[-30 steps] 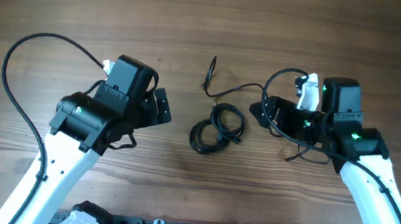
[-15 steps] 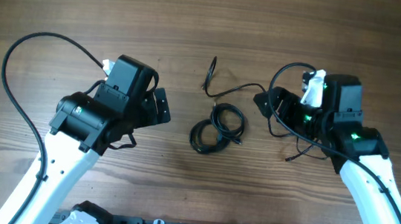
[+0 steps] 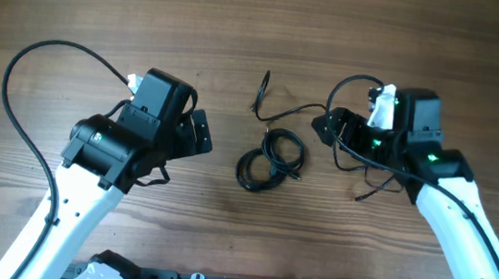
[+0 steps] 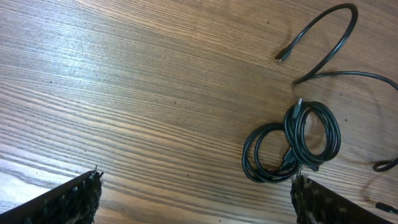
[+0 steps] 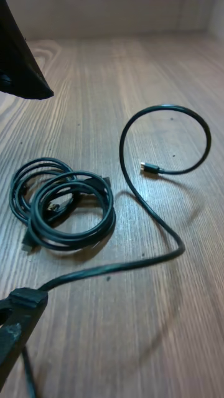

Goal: Untangle cables

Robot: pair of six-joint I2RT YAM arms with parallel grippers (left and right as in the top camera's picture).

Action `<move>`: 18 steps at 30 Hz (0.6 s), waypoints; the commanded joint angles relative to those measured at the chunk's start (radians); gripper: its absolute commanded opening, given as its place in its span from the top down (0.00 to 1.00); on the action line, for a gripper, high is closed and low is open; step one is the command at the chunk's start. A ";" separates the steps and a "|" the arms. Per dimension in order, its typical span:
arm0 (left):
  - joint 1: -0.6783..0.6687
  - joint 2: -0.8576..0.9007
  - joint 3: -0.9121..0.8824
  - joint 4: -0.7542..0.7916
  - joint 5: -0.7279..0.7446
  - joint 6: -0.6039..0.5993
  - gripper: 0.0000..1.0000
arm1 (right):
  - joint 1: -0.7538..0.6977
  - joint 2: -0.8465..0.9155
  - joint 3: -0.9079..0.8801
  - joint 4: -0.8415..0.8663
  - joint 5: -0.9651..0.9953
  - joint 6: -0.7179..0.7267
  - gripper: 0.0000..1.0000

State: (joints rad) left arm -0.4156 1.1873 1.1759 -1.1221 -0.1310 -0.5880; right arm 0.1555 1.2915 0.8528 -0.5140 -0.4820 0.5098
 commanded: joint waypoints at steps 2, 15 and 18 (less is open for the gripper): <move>0.005 0.000 0.002 -0.001 -0.016 0.008 0.00 | 0.045 0.042 0.016 0.054 -0.042 -0.064 0.00; 0.005 0.000 0.002 -0.001 -0.016 0.008 0.00 | 0.077 0.042 0.016 0.088 -0.042 -0.065 0.00; 0.005 0.000 0.002 -0.001 -0.016 0.008 0.00 | 0.077 0.042 0.016 0.092 -0.042 -0.066 0.00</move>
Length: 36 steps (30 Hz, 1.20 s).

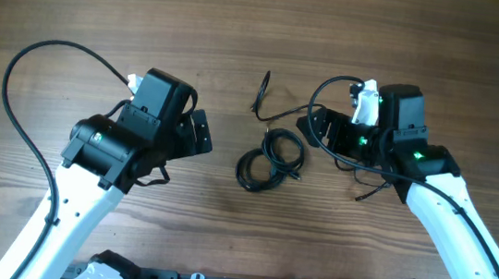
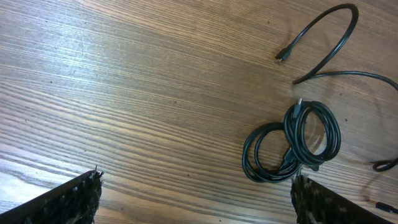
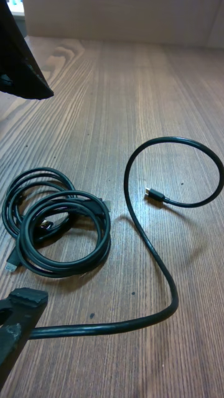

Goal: Untangle cables

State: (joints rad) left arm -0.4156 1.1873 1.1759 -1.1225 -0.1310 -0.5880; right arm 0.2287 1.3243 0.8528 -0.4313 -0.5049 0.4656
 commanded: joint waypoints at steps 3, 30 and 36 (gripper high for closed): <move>0.005 0.000 0.002 0.000 -0.016 0.008 0.00 | 0.004 0.010 0.016 0.015 -0.019 -0.048 0.00; 0.005 0.000 0.002 0.000 -0.016 0.008 0.00 | 0.003 0.051 0.027 0.062 0.173 -0.182 0.00; 0.005 0.000 0.002 0.000 -0.016 0.008 0.00 | -0.014 0.179 0.299 -0.186 0.183 -0.364 0.00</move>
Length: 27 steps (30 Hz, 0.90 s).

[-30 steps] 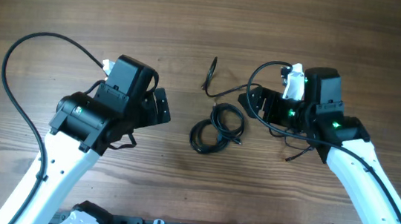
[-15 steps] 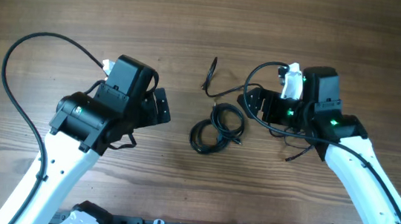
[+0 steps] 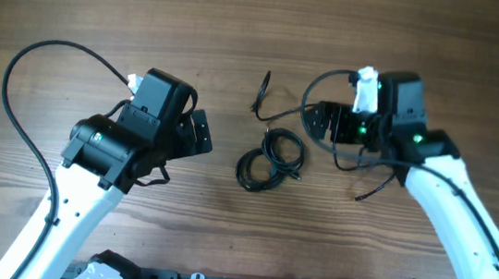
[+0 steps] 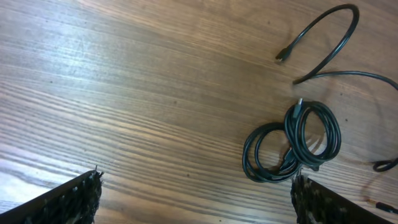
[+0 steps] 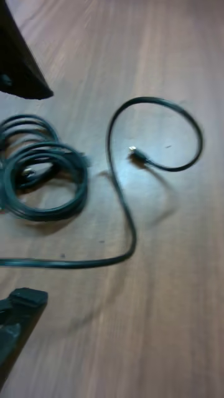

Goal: Untangle cables

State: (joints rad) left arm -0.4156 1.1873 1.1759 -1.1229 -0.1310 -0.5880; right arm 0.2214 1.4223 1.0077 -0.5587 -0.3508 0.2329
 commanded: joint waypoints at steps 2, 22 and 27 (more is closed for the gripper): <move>0.005 0.000 0.002 0.000 -0.016 0.008 0.00 | -0.006 0.163 0.194 -0.109 0.121 -0.127 0.00; 0.005 0.000 0.002 0.000 -0.016 0.008 0.00 | -0.006 0.404 0.195 -0.060 0.107 -0.045 0.96; 0.005 0.000 0.002 0.000 -0.016 0.008 0.00 | -0.006 0.404 0.195 -0.042 0.107 0.108 0.96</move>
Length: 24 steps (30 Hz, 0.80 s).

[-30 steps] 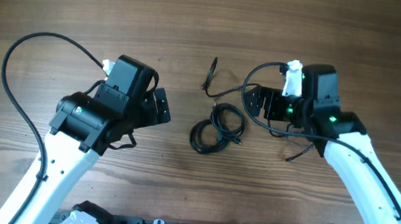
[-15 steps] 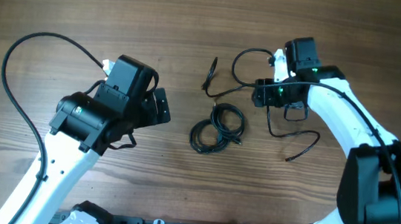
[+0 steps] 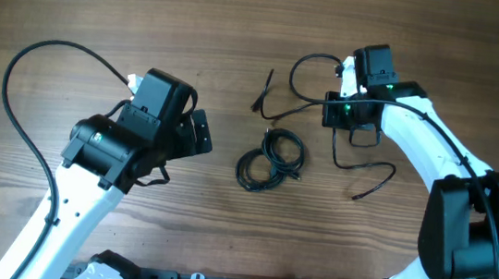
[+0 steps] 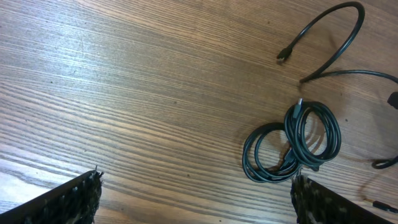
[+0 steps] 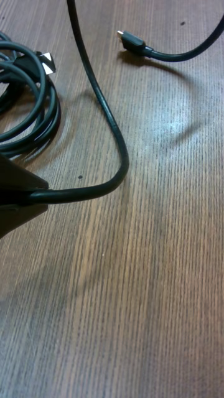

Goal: Untangle cables

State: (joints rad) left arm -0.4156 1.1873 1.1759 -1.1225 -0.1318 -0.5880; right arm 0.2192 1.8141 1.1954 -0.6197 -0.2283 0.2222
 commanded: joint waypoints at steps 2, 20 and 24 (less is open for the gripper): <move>0.005 0.000 0.002 0.000 -0.016 0.008 0.00 | -0.005 0.009 0.008 0.035 -0.016 0.212 0.96; 0.005 0.000 0.002 0.000 -0.016 0.008 0.00 | -0.397 -0.107 0.173 0.650 0.027 0.331 0.96; 0.005 0.000 0.002 0.000 -0.016 0.008 0.00 | -0.466 -0.098 0.172 0.797 0.262 0.331 0.96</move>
State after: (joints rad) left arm -0.4156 1.1873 1.1759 -1.1240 -0.1341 -0.5880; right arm -0.2085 1.7321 1.3521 0.1284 -0.1558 0.5480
